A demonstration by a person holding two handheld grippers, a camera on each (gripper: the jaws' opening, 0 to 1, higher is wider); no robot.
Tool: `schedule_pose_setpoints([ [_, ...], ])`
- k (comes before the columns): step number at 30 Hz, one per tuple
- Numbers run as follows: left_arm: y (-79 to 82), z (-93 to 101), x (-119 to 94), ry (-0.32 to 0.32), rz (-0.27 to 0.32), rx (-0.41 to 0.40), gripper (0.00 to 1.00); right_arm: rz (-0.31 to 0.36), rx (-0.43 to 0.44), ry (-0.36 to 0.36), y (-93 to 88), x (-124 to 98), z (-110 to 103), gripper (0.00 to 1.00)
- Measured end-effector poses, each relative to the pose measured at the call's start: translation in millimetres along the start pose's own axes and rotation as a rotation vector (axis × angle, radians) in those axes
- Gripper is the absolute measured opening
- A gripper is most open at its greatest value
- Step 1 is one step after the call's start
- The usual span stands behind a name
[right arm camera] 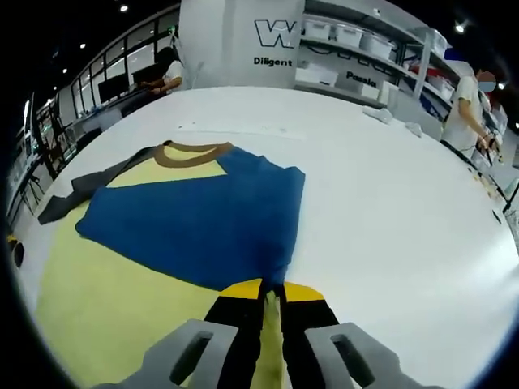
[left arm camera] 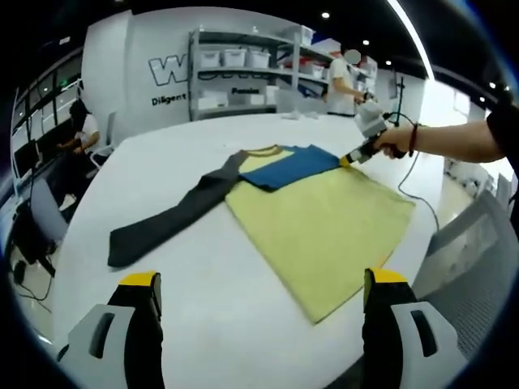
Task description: Fold the garment on the visible template until the final outline fits inside the template.
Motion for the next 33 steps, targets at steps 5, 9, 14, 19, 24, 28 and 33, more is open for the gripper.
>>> schedule_pose_setpoints([
  [5, -0.8, -0.2, 0, 0.001, -0.006, 0.001, 0.99, -0.002, 0.026, -0.013, 0.7, 1, 7, 0.01],
  [9, -1.4, -1.4, 0, 0.006, -0.008, -0.003, 0.99, -0.001, 0.034, -0.022, 1.0, 2, 10, 0.01],
  [14, -1.9, -1.3, 0, 0.006, -0.012, 0.0, 0.99, 0.013, 0.039, -0.025, 1.2, 3, 10, 0.01],
  [19, -3.0, -2.9, 0, 0.012, -0.017, -0.006, 0.99, 0.05, 0.086, -0.02, -0.1, 3, 11, 0.04],
  [24, -2.8, -3.2, 0, 0.013, -0.015, -0.009, 0.99, 0.079, 0.116, 0.006, 1.5, 5, 12, 0.27],
  [28, -3.8, -1.4, 1, 0.007, -0.025, -0.004, 0.99, 0.093, 0.121, 0.02, 3.3, 4, 10, 0.44],
  [33, -3.1, -0.3, 1, 0.006, -0.028, 0.01, 0.99, 0.137, 0.086, 0.087, 10.3, -3, -4, 0.66],
])
Point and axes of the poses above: the point that each gripper's makers call its tool centre point, and the gripper's own axes: x roughly forward along the fingers, z roughly to its right, y roughly out of its top, the point moved 4 cm from there along -x, roughly backward along the fingers, and after that the axes turned 8 degrees about x, right-handed, at the moved point
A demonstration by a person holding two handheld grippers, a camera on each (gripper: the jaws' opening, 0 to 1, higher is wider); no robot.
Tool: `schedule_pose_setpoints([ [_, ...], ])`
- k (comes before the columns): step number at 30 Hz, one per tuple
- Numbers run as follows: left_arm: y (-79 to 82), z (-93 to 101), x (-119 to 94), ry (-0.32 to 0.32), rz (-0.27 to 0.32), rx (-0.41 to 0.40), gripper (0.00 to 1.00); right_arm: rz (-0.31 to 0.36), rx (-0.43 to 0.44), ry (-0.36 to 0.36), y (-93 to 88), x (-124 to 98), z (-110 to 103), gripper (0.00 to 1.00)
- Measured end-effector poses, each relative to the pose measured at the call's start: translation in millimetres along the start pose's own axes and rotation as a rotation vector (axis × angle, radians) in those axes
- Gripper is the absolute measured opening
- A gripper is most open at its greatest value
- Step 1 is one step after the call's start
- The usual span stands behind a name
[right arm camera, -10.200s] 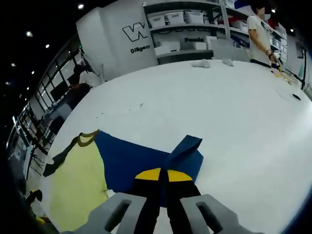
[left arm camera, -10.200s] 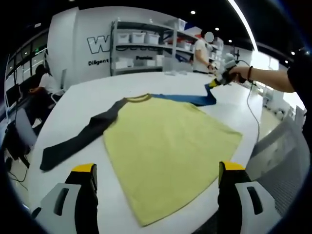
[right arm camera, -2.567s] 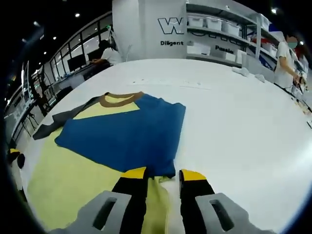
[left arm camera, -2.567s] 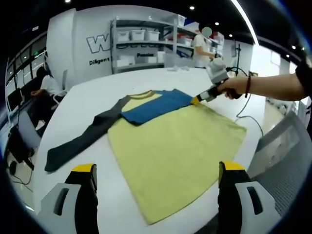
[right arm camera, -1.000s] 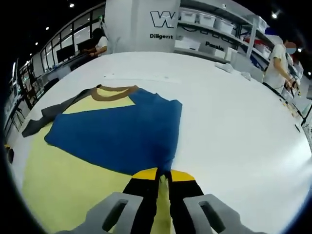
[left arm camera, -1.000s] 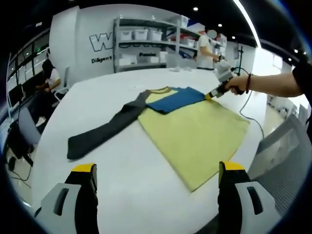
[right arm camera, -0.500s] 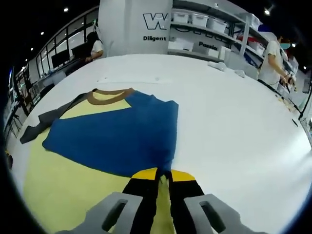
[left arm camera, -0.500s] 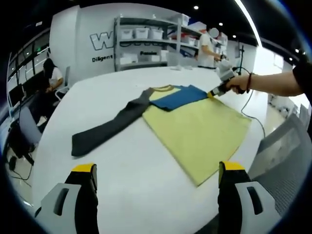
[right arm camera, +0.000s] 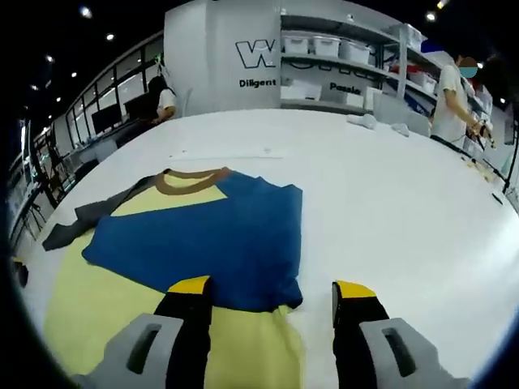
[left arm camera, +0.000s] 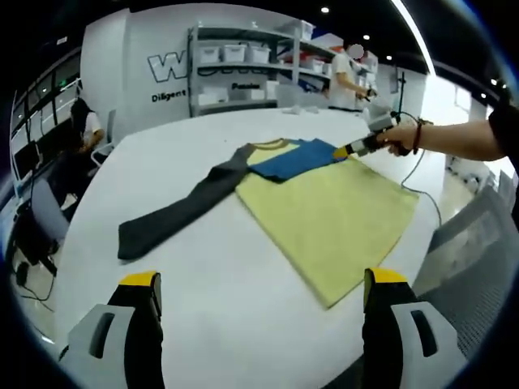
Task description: Fold the garment on the visible template until the final outline fits inside the template.
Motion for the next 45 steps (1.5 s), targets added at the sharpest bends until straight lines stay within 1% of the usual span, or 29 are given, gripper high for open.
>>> schedule_pose_setpoints([
  [2, -0.8, -3.0, 0, 0.009, -0.003, -0.005, 0.99, 0.012, -0.004, 0.017, 2.4, -6, -5, 0.74],
  [3, -1.2, -4.2, -1, 0.011, -0.005, -0.008, 0.99, 0.029, -0.005, 0.037, 4.7, -9, -9, 0.77],
  [4, -1.2, -5.5, -1, 0.012, -0.005, -0.01, 0.99, 0.033, -0.006, 0.048, 5.2, -12, -12, 0.83],
  [5, -0.6, -7.1, -1, 0.016, -0.005, -0.014, 0.99, 0.032, -0.003, 0.06, 5.1, -15, -14, 0.87],
  [6, -0.4, -7.4, -1, 0.017, -0.004, -0.015, 0.99, 0.016, 0.008, 0.097, 2.8, -20, -22, 0.9],
  [7, 1.0, -8.6, -1, 0.02, -0.001, -0.014, 0.99, 0.014, 0.011, 0.115, 2.1, -25, -26, 0.95],
  [9, 3.2, -10.8, -2, 0.027, 0.0, -0.011, 0.99, 0.024, 0.0, 0.139, 1.7, -34, -32, 0.99],
  [11, 6.0, -13.4, -2, 0.031, 0.005, -0.011, 0.99, 0.016, -0.013, 0.157, 0.7, -41, -35, 0.99],
  [14, 7.3, -15.5, -1, 0.031, 0.004, -0.014, 0.99, 0.027, -0.024, 0.186, 1.5, -56, -42, 0.99],
  [18, 9.2, -24.9, -2, 0.043, 0.004, -0.008, 0.99, 0.031, -0.042, 0.236, 1.0, -73, -52, 0.99],
  [22, 11.8, -35.8, -3, 0.059, 0.011, -0.021, 0.99, 0.033, -0.082, 0.264, -0.5, -86, -60, 0.99],
  [23, 11.7, -38.4, -3, 0.064, 0.009, -0.024, 0.99, 0.032, -0.09, 0.281, -1.1, -91, -62, 0.99],
  [25, 12.0, -43.6, -3, 0.072, 0.004, -0.026, 0.98, 0.038, -0.073, 0.316, -1.7, -98, -67, 0.99],
  [26, 12.5, -48.0, -3, 0.084, 0.005, -0.029, 0.98, 0.043, -0.077, 0.345, -2.6, -103, -71, 0.99],
  [30, 12.9, -63.1, -1, 0.113, 0.005, -0.052, 0.98, 0.024, -0.117, 0.362, -13.0, -119, -75, 0.99],
  [33, 13.3, -71.6, -1, 0.126, 0.001, -0.054, 0.98, 0.012, -0.139, 0.375, -19.9, -128, -76, 0.99],
  [39, 14.6, -90.8, 2, 0.161, -0.005, -0.056, 0.98, 0.002, -0.145, 0.395, -31.9, -149, -75, 0.99],
  [42, 17.7, -98.8, 4, 0.164, -0.004, -0.047, 0.97, -0.005, -0.164, 0.395, -36.6, -156, -75, 0.99],
  [45, 25.7, -104.0, 6, 0.142, 0.031, -0.062, 0.96, -0.008, -0.165, 0.399, -39.5, -161, -75, 0.99],
])
Point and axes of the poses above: the point that each gripper's makers call its tool centre point, and the gripper's own axes: x roughly forward along the fingers, z roughly to its right, y roughly out of its top, the point moved 4 cm from there along -x, roughly backward along the fingers, and after that the axes turned 8 degrees about x, right-handed, at the moved point
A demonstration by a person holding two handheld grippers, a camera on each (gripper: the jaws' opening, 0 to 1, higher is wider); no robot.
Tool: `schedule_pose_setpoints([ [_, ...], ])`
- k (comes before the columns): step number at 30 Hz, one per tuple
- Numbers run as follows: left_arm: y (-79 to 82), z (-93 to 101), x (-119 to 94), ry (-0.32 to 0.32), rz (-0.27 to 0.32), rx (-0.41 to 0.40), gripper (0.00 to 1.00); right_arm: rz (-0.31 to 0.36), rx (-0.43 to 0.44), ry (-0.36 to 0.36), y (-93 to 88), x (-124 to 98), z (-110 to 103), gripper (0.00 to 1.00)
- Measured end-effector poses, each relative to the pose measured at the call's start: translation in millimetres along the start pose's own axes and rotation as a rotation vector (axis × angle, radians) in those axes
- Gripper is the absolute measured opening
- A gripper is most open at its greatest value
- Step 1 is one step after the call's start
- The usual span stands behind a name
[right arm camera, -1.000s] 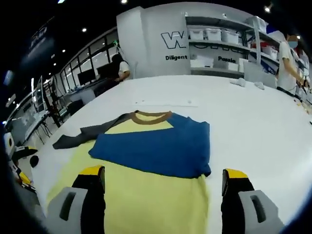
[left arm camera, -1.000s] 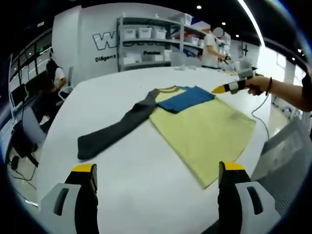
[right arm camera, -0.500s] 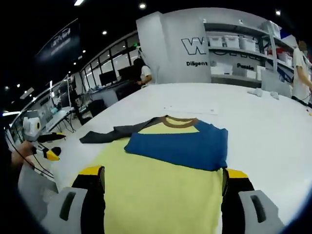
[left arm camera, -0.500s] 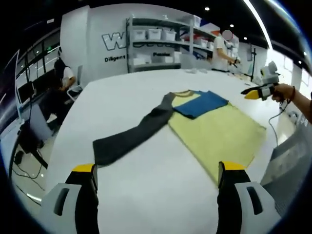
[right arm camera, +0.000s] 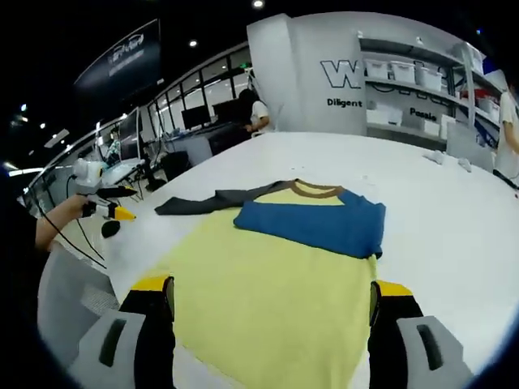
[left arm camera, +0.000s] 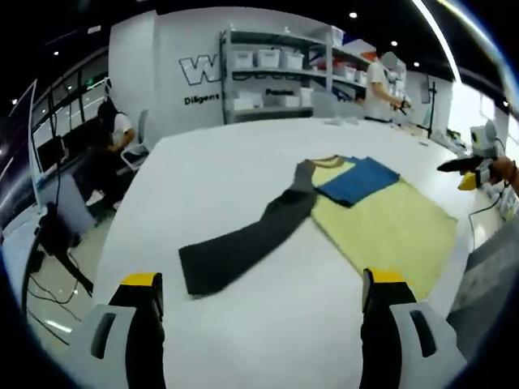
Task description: Fold the garment on the visible template until the final outline fits inside the template.
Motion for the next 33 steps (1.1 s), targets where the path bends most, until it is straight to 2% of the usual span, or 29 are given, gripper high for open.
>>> schedule_pose_setpoints([
  [2, 4.8, -5.5, 4, -0.007, 0.009, -0.01, 0.93, 0.004, -0.005, 0.005, -0.8, -3, -2, 0.99],
  [6, 5.7, -19.7, 14, 0.011, -0.009, -0.003, 0.93, -0.004, -0.01, 0.019, -3.3, -7, -7, 0.99],
  [10, 1.4, -33.1, 25, 0.034, -0.027, -0.044, 0.9, -0.015, -0.028, 0.036, -4.7, -10, -13, 0.99],
  [13, -1.2, -42.2, 34, 0.045, -0.031, -0.106, 0.87, -0.011, -0.02, 0.044, -5.1, -10, -15, 0.99],
  [19, -7.0, -58.8, 51, 0.064, -0.052, -0.118, 0.84, -0.006, 0.014, 0.031, -8.7, -15, -7, 0.99],
  [22, -11.3, -65.6, 60, 0.072, -0.056, -0.164, 0.81, -0.005, 0.023, 0.028, -9.7, -17, -7, 0.98],
  [26, -17.0, -72.3, 71, 0.106, -0.08, -0.163, 0.76, -0.007, 0.034, 0.01, -11.3, -19, -4, 0.98],
  [33, -24.5, -82.8, 89, 0.141, -0.093, -0.182, 0.56, -0.023, 0.073, -0.006, -18.7, -23, 0, 0.95],
])
Point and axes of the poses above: the point that each gripper's makers call its tool centre point, and the gripper's own axes: x roughly forward along the fingers, z roughly to its right, y roughly out of its top, the point moved 4 cm from there along -x, roughly backward along the fingers, and after that the axes turned 8 degrees about x, right-handed, at the moved point
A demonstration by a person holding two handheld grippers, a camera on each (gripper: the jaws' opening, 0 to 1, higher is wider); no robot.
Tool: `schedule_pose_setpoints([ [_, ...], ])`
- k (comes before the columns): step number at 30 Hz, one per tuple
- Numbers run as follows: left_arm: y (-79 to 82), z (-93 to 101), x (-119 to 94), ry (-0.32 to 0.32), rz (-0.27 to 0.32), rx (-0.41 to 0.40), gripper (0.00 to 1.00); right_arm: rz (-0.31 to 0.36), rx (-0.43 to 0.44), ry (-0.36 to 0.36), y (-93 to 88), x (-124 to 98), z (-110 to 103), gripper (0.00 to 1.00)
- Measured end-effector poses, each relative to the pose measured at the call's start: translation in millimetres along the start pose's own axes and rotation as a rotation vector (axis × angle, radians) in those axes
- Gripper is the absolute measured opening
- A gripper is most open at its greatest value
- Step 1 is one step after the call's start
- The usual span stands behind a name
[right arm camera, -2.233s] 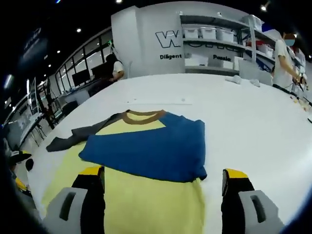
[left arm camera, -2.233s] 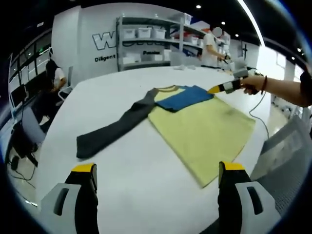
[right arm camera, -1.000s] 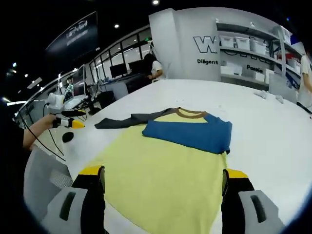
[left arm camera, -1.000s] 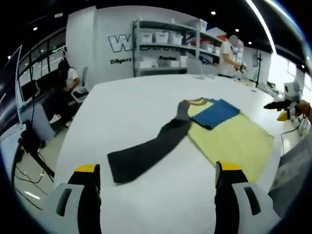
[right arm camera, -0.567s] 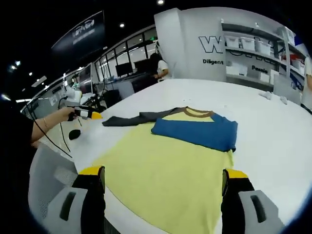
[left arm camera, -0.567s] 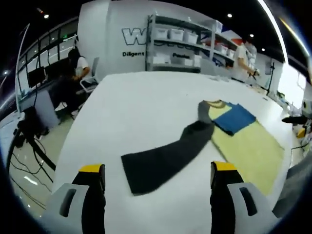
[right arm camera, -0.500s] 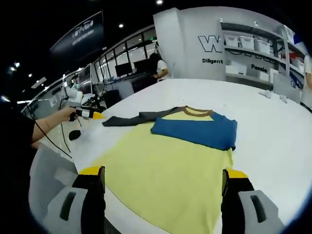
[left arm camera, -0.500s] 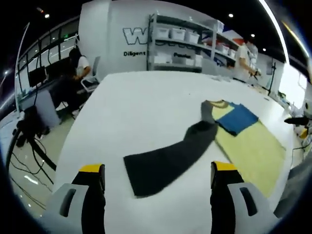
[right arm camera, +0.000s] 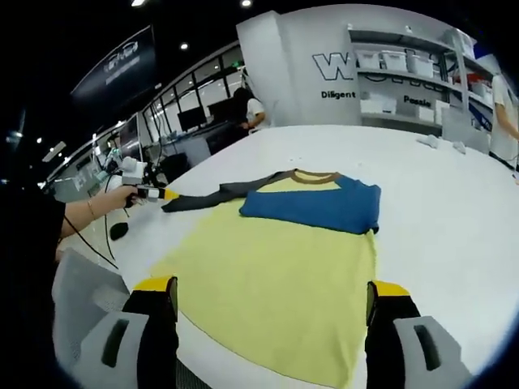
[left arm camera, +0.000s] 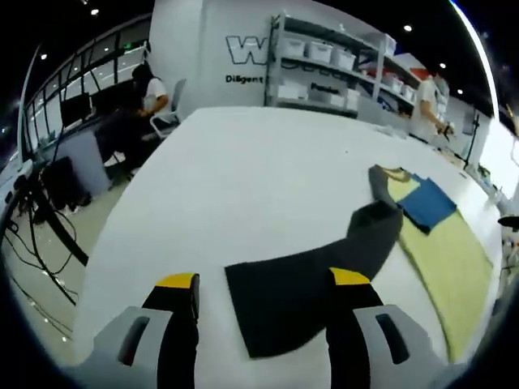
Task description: Fold the garment on the visible template until the final outline fits inside the template.
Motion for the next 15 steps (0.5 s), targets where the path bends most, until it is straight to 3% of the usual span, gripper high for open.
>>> schedule_pose_setpoints([
  [4, -4.1, -1.0, 6, 0.008, -0.019, -0.006, 0.5, 0.001, 0.018, -0.007, -0.8, -2, 2, 0.94],
  [9, -4.7, -5.9, 15, 0.016, -0.025, -0.022, 0.34, 0.008, 0.037, -0.011, -0.5, -3, 4, 0.95],
  [10, -9.2, -7.8, 15, 0.037, -0.051, -0.039, 0.35, 0.011, 0.04, -0.013, 0.0, -3, 4, 0.95],
  [11, -5.9, -7.1, 17, 0.029, -0.029, -0.011, 0.37, 0.015, 0.042, -0.013, 0.5, -3, 4, 0.95],
  [15, -6.3, -10.8, 21, 0.054, -0.037, 0.034, 0.36, 0.014, 0.035, -0.014, 0.5, -3, 3, 0.95],
])
Point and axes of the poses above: the point that each gripper's makers call its tool centre point, and the gripper's own axes: x roughly forward along the fingers, z roughly to its right, y roughly out of its top, the point moved 4 cm from there along -x, roughly backward along the fingers, and after that the axes turned 8 degrees about x, right-handed, at the moved point
